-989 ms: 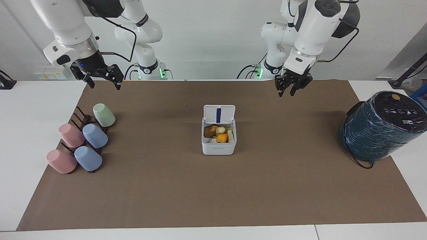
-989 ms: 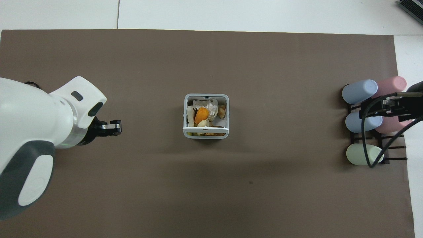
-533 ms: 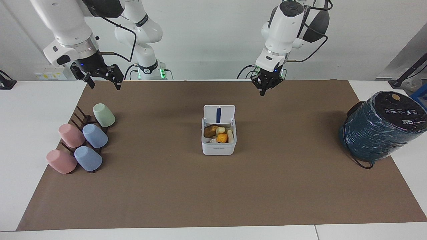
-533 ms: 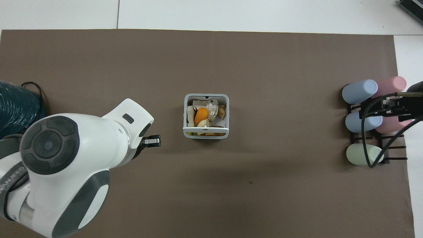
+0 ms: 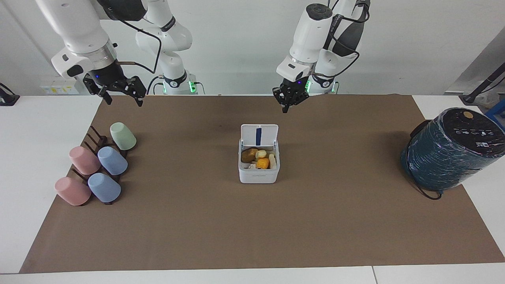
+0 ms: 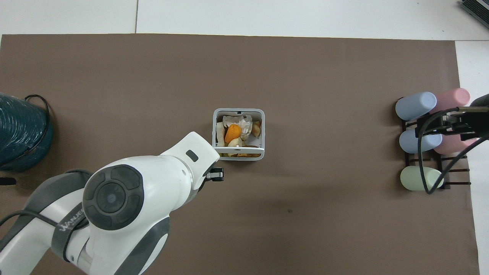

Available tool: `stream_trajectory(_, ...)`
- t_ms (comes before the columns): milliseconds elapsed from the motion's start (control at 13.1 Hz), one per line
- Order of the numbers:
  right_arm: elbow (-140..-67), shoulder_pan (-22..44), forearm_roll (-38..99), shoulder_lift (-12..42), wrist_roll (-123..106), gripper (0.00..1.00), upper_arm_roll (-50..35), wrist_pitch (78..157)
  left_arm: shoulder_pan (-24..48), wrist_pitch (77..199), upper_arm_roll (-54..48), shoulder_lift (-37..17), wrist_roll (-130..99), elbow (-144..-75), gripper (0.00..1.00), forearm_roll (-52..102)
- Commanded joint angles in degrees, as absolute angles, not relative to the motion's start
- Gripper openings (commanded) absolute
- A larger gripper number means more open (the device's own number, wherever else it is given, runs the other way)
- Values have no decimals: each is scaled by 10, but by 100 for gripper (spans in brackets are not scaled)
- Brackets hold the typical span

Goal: Close trash can lid
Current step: 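Reach the left gripper toward the raised lid of the white trash can, then push the lid down with the left gripper onto the trash can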

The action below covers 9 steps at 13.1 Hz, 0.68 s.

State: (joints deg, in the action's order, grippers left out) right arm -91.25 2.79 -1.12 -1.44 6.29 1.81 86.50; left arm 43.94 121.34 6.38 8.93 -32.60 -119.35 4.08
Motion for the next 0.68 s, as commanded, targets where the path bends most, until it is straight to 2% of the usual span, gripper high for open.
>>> stream_trajectory(0, -913, 25, -3, -18, 54, 100, 18, 861, 467, 1269, 74, 58, -330, -1202, 0, 47)
stream_trajectory(457, -913, 25, -3, -18, 54, 100, 18, 860, 465, 1410, 74, 0, -330, -1194, 0, 87)
stream_trajectory(609, -913, 25, -3, -18, 54, 100, 18, 861, 460, 1447, 75, -24, -330, -1171, 0, 112)
